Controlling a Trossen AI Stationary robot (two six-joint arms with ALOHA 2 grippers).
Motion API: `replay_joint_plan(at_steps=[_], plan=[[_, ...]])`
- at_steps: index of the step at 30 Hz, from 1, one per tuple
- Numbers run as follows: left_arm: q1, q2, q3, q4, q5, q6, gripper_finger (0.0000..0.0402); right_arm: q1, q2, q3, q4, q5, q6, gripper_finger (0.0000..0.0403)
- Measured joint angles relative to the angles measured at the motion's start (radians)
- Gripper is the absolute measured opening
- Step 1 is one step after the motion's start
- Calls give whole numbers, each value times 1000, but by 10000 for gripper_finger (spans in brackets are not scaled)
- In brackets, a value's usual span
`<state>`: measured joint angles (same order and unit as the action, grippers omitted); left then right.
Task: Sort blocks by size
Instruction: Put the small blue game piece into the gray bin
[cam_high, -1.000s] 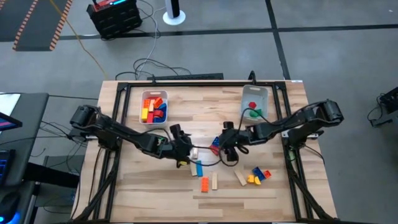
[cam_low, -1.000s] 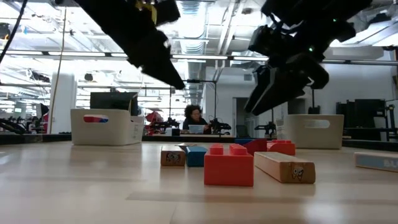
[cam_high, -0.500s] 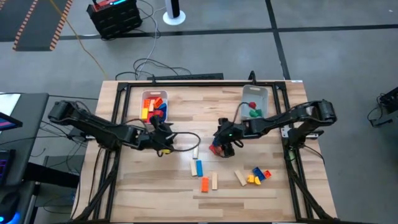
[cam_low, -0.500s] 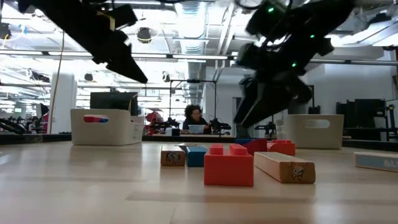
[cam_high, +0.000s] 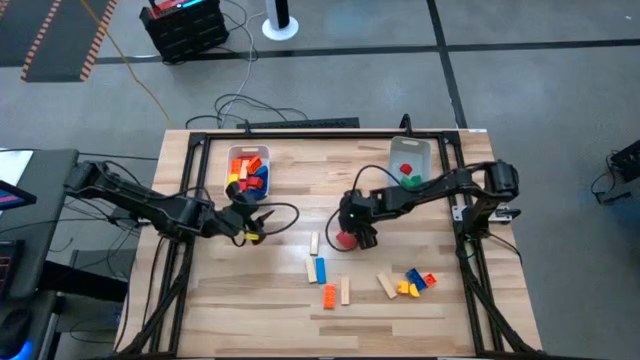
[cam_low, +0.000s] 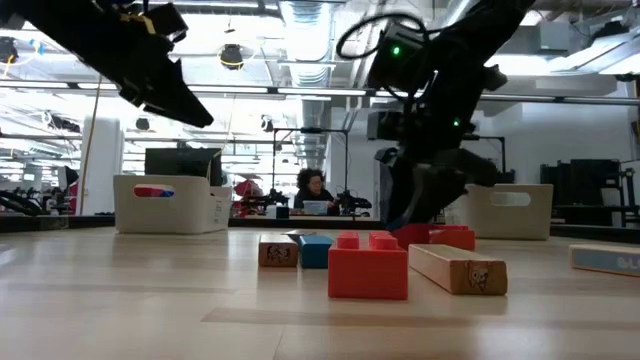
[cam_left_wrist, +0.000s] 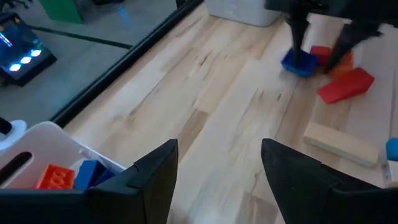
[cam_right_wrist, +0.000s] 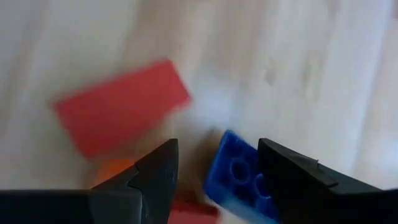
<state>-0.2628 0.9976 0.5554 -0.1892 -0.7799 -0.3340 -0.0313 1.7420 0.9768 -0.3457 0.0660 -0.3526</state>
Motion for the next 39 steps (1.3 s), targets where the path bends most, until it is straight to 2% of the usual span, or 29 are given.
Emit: replay_joint_plan(at_steps=[12,19,24,34,39], plan=[[-1,1,-20,6,16,-23,224,-70,-11,0,-11,15,22,253],[-1,1,-20,7,15,-23,224,-80,-5,-1,-43,41,101,253],[-1,1,-20,7,15,-22,224,-73,-6,0,-107,122,169,253],[-1,1,-20,7,15,-23,224,-77,-8,43,-247,123,429,253],[-1,1,-20,15,35,-24,224,-58,-8,92,-316,123,387,254]])
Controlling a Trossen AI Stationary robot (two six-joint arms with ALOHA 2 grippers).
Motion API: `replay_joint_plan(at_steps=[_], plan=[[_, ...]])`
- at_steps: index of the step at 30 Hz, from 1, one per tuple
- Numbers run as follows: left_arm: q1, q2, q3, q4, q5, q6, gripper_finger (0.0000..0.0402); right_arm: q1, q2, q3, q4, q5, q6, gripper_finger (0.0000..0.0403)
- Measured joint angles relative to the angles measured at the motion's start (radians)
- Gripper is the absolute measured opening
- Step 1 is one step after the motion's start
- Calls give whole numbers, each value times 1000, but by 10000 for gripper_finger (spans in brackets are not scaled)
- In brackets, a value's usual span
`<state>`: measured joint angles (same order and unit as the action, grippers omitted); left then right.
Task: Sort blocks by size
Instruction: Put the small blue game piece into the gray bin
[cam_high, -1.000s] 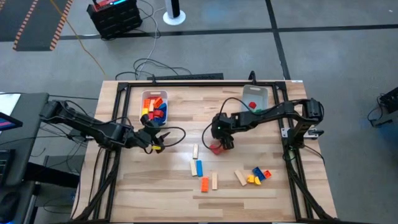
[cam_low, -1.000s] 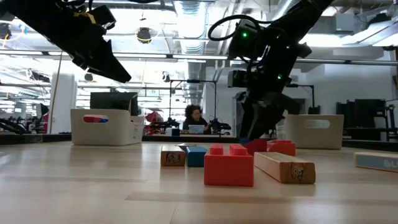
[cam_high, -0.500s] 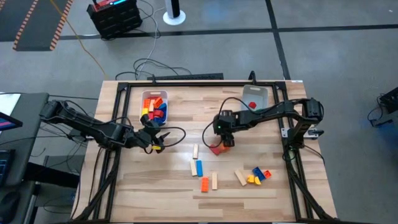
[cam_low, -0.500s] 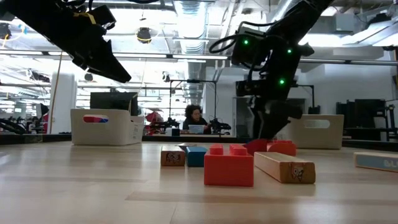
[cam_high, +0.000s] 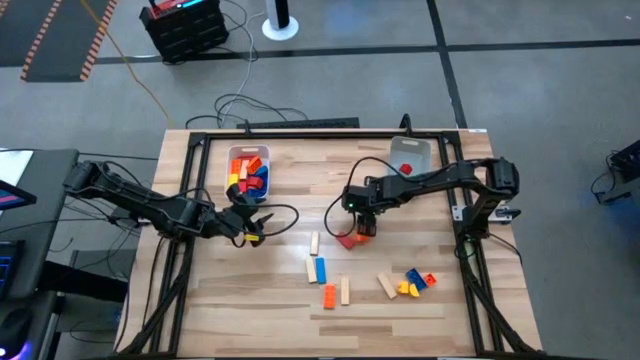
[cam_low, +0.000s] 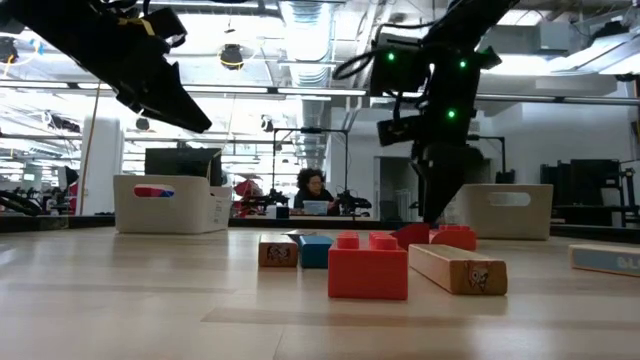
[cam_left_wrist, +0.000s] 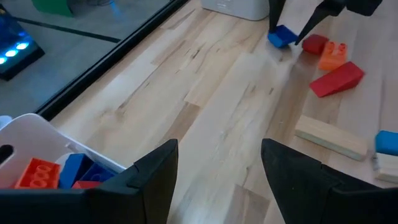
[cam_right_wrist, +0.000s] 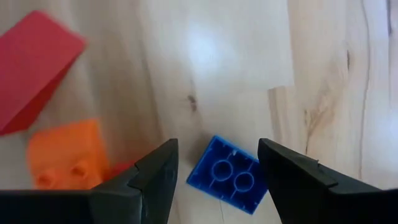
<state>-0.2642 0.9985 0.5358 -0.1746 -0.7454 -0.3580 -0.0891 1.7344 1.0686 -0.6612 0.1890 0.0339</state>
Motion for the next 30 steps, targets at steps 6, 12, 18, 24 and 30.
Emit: replay_joint_plan(at_steps=[6,12,18,24,30], plan=[[0,0,0,8,17,4,224,17,0,52,-124,0,-187,256],[0,0,0,8,32,5,224,-7,6,52,-194,5,-352,256],[0,0,0,8,39,9,224,-13,6,52,-199,59,-427,256],[0,0,0,8,39,10,224,-12,52,51,-194,58,-568,256],[0,0,0,8,39,11,224,-12,113,62,-195,60,-627,256]])
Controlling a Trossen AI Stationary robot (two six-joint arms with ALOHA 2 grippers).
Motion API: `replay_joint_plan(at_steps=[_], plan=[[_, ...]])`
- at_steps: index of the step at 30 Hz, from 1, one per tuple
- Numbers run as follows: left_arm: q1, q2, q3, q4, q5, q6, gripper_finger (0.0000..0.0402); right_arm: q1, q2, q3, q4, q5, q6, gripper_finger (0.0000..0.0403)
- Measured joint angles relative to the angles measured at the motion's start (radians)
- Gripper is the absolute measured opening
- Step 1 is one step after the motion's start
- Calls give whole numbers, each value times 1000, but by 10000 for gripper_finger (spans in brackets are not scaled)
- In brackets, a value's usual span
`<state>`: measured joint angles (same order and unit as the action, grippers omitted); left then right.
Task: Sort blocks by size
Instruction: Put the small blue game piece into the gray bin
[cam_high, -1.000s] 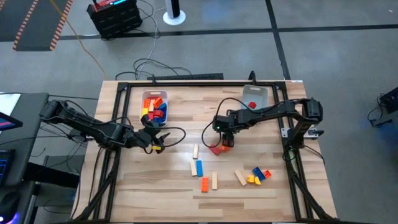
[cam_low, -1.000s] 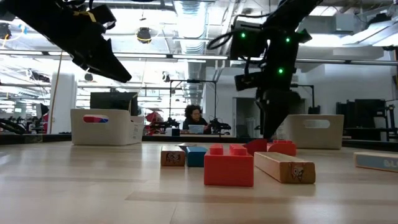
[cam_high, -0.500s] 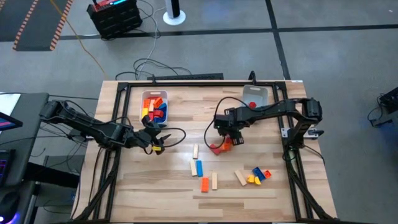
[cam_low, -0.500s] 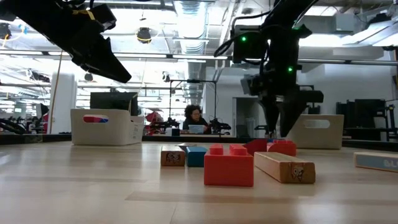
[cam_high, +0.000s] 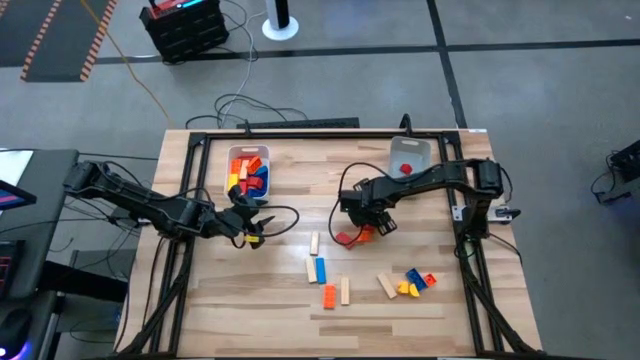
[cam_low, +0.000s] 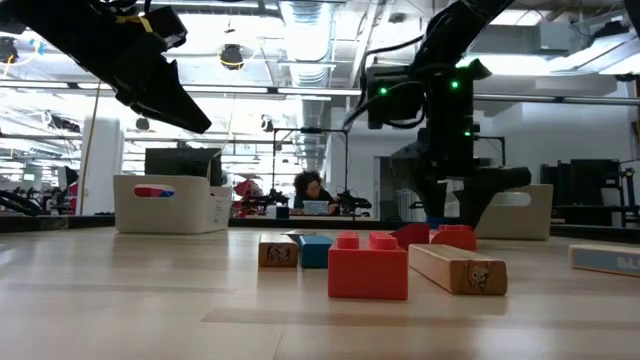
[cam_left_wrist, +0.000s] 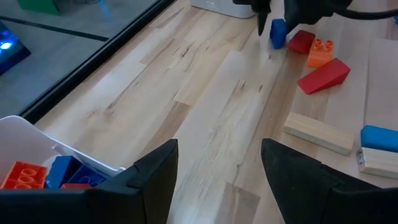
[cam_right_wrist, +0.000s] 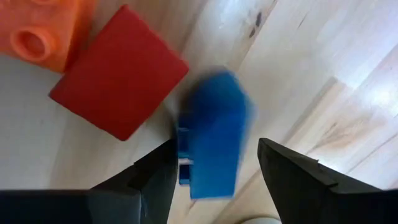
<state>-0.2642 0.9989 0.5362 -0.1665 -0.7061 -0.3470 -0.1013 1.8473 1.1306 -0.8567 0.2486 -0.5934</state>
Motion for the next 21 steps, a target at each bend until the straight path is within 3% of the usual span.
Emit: replay_joint_plan(at_steps=[8,18,21], plan=[[0,0,0,0,0,7,224,-1,22,19,21,1,-16,244],[0,0,0,0,0,7,224,-2,22,19,29,0,-7,139],[0,0,0,0,0,7,224,-8,22,19,27,1,26,125]])
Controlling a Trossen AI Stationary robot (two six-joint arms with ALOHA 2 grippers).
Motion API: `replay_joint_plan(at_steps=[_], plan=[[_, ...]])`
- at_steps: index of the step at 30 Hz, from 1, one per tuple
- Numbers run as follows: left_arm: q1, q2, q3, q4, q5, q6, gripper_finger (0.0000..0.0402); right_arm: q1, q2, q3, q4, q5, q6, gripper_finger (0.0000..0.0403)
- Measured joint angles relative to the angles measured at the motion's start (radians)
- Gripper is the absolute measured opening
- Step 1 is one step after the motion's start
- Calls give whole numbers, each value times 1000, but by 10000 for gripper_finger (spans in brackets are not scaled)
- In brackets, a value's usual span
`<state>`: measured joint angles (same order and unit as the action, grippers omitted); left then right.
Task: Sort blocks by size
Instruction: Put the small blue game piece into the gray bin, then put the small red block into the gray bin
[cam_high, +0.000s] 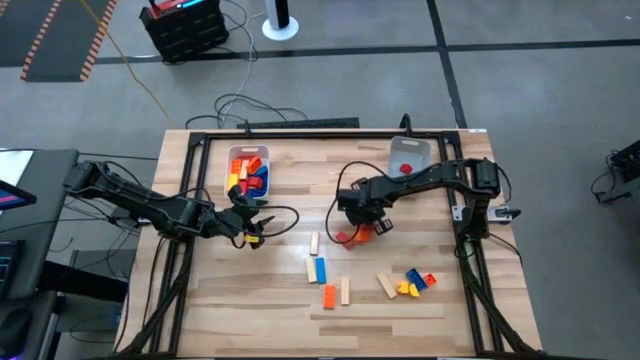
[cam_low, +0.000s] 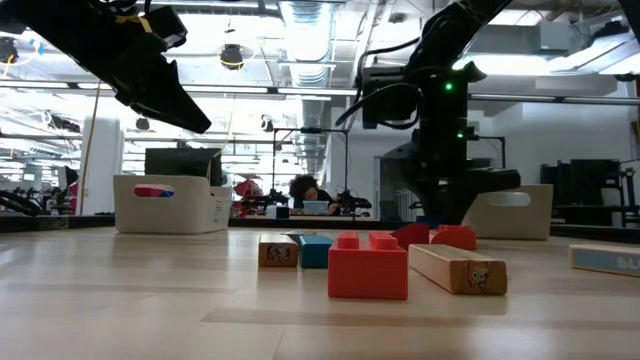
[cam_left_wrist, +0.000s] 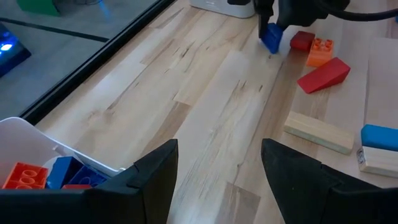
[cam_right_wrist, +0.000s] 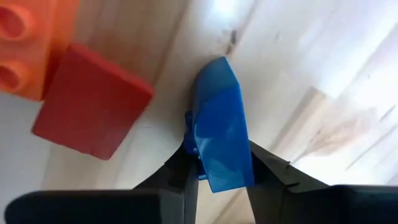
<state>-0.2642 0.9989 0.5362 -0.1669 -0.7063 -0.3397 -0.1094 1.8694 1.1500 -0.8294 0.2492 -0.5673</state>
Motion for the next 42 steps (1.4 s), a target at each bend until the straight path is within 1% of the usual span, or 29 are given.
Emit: replay_joint_plan(at_steps=[4,7,9,11,15,20,23,26,29,32,36,42], plan=[[0,0,0,0,0,0,224,-13,-2,18,-63,30,67,134],[0,0,0,0,0,0,224,-25,-18,62,-151,104,137,147],[0,0,0,1,0,-2,224,-32,-45,91,-198,162,176,144],[0,0,0,0,0,-2,224,-43,-88,106,-221,195,214,134],[-1,0,0,-1,0,-6,224,-88,-223,111,-242,207,323,127],[-14,0,0,-1,0,-9,224,-204,-380,111,-354,276,542,151],[-24,0,0,0,0,-17,224,-287,-462,80,-383,275,632,154],[-30,0,0,0,0,-24,224,-356,-516,8,-374,235,648,147],[-31,0,0,0,0,-31,224,-406,-542,-82,-325,174,649,142],[-31,0,0,0,0,-34,224,-434,-539,-176,-272,155,644,146],[-31,0,0,1,0,-35,224,-444,-525,-236,-261,140,622,178],[-30,0,0,2,-7,-35,224,-439,-552,-202,-312,139,624,237]])
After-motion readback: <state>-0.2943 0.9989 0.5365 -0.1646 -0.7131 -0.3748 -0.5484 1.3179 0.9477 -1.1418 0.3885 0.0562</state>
